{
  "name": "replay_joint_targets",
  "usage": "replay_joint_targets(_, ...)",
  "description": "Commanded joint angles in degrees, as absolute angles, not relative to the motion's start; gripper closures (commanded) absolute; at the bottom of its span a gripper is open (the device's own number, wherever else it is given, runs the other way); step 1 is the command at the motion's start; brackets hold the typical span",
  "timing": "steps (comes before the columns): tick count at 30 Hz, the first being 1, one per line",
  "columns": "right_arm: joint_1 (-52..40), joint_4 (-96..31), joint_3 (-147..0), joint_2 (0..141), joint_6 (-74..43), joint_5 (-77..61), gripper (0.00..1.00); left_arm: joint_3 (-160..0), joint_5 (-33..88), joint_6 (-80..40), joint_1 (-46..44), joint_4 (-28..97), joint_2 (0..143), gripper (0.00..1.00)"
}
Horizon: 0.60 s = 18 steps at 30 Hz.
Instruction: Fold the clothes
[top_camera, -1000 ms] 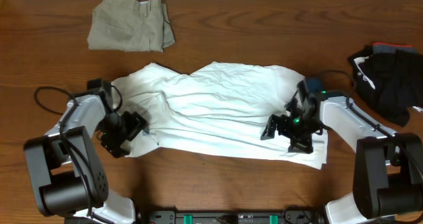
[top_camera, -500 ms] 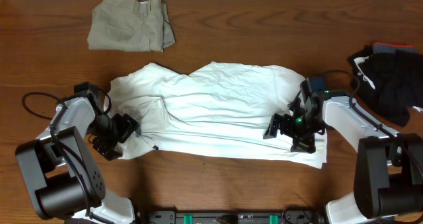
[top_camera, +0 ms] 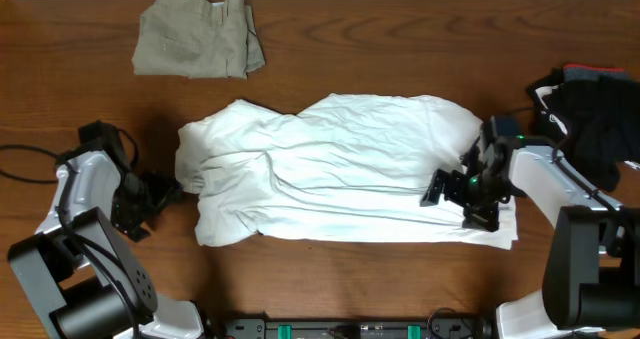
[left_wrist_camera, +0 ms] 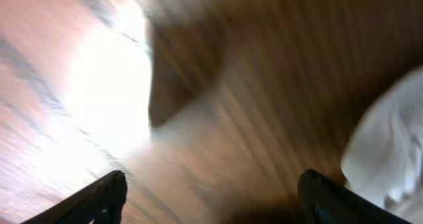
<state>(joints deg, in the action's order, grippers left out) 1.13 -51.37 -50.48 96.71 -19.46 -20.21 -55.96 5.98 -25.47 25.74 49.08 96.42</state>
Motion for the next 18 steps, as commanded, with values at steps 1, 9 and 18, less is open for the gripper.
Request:
replay_joint_targets(1, 2.7, -50.5, -50.0, 97.1, -17.0, -14.4, 0.01, -57.0, 6.0, -25.1, 26.2, 49.4, 95.6, 0.19)
replay_joint_targets(9, 2.7, -51.5, -52.6, 97.1, -15.6, -14.4, 0.01, -57.3, 17.7, -21.2, 23.5, 51.8, 86.1, 0.26)
replay_joint_targets(18, 2.7, -51.0, -54.3, 97.1, -15.6, -17.4, 0.01, -55.9, 20.4, -21.0, 8.3, 59.5, 71.8, 0.32)
